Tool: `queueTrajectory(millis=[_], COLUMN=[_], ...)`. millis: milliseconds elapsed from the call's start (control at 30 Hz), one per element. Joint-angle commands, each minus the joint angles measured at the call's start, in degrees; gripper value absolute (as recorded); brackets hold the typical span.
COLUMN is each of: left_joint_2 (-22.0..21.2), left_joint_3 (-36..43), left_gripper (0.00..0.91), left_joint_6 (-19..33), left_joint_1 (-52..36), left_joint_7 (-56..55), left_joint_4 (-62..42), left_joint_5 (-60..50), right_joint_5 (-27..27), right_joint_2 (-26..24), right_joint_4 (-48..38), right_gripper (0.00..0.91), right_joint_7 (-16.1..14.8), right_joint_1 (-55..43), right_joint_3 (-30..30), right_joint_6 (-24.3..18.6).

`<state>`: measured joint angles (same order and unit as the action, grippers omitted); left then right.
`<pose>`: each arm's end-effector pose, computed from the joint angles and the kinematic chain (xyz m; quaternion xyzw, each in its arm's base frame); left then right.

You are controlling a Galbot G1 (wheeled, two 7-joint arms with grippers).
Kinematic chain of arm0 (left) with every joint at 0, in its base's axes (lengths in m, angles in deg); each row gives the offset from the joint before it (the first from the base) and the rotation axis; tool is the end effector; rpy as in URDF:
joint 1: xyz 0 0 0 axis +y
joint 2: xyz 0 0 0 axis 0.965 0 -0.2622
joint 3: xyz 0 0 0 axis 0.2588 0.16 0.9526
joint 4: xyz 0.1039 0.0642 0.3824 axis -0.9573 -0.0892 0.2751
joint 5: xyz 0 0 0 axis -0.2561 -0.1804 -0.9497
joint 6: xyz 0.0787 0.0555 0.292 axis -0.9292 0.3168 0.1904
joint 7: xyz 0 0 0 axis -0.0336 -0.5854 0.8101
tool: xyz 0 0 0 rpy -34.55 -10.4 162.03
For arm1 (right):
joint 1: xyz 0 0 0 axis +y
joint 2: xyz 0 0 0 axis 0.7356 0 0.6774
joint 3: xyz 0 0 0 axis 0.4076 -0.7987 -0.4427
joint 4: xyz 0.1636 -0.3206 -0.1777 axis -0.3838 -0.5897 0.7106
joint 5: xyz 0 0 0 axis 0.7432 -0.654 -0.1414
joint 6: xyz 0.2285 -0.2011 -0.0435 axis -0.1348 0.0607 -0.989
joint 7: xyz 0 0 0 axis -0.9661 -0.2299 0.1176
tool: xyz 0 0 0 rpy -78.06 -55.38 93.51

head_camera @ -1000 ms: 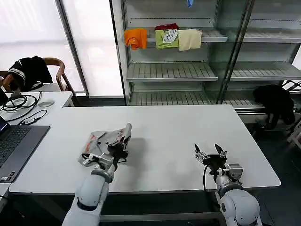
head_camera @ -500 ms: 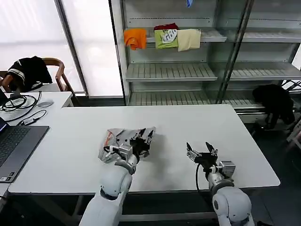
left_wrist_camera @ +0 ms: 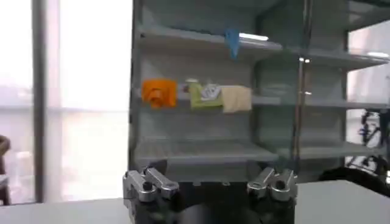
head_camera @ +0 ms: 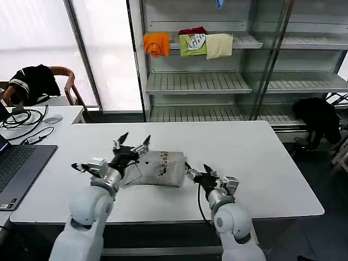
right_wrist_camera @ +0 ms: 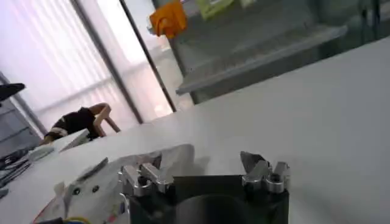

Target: Fold and organize the clothes.

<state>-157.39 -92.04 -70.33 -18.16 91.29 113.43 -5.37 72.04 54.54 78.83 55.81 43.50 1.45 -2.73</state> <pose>0.2926 0.0484 -0.2547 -0.1152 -0.9925 0.0254 0.0304 0.2859 0.0599 -0.3183 0.1346 -0.9563 -0.1935 0.1728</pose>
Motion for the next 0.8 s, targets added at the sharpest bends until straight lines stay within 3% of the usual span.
queueTrajectory(millis=[33, 533, 800], left_joint_2=[4.24, 2.84, 2.97], left_joint_3=[-10.75, -11.5, -12.68], left_gripper=[0.907, 0.907, 0.907], left_joint_6=[1.03, 2.54, 4.11], left_joint_1=[6.42, 7.69, 9.62], left_joint_7=[0.98, 1.17, 2.5], left_joint_4=[3.02, 2.24, 2.02], left_joint_5=[5.17, 5.54, 5.7], right_joint_5=[5.22, 7.83, 7.39], right_joint_2=[3.46, 3.46, 3.46], right_joint_4=[-9.66, -8.06, -5.84], right_gripper=[0.0, 0.0, 0.0], right_joint_7=[2.54, 0.77, 2.7], right_joint_1=[-4.08, -4.1, -5.2], right_joint_3=[-4.67, -3.53, -0.05], right_joint_6=[0.19, 0.11, 0.08])
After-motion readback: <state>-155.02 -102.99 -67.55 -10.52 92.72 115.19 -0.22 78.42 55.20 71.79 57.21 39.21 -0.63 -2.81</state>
